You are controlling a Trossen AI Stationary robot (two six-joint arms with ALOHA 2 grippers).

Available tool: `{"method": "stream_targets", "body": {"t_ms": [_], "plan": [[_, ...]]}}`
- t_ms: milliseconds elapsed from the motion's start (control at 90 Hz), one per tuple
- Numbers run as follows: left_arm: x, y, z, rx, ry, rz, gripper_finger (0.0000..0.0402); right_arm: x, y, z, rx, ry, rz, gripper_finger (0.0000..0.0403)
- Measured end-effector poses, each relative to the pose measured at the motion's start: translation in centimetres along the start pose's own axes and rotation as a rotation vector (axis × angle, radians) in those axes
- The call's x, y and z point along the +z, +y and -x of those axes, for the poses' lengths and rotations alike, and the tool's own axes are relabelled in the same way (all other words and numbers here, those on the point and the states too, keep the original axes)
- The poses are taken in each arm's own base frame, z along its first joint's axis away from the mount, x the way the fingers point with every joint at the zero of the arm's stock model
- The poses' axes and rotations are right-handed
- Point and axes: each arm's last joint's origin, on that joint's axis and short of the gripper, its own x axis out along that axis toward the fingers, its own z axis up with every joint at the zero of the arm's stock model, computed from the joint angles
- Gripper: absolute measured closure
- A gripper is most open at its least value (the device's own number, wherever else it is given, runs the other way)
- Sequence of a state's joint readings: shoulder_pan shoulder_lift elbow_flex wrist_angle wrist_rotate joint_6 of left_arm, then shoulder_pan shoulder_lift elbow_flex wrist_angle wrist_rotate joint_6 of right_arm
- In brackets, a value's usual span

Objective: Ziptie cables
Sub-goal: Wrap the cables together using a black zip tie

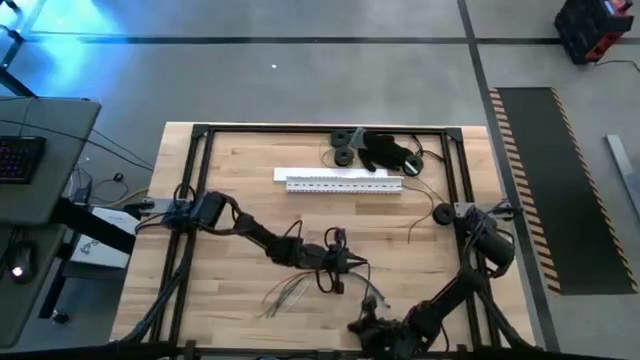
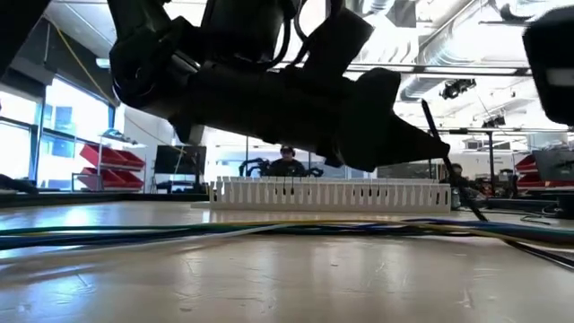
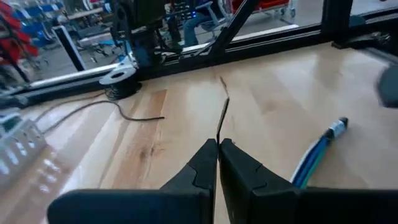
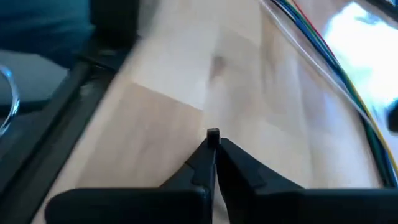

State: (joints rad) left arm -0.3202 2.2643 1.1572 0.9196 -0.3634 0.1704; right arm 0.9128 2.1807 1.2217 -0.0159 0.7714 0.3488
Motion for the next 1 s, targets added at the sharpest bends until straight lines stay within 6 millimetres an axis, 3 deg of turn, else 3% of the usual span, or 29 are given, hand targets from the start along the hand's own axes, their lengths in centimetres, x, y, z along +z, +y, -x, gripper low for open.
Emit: {"method": "stream_targets", "body": {"t_ms": [289, 511, 744, 1000], "plan": [[1.0, -1.0, 0.7, 0.044, -0.011, -0.084, 0.0401, -1.2, -0.2, 0.1, -0.022, 0.008, -0.223, 0.0401], [1.0, -1.0, 0.7, 0.048, -0.008, -0.107, 0.0401, -1.1, -0.5, 0.3, -0.045, 0.000, -0.281, 0.0402], [2.1, -2.0, 1.0, 0.124, -0.015, -0.214, 0.0402, -1.7, -2.3, 1.5, -0.200, 0.059, -0.316, 0.0403], [3.7, -2.6, 1.3, 0.142, -0.042, -0.255, 0.0402, -3.7, -2.9, 2.4, -0.253, -0.055, -0.475, 0.0403]]}}
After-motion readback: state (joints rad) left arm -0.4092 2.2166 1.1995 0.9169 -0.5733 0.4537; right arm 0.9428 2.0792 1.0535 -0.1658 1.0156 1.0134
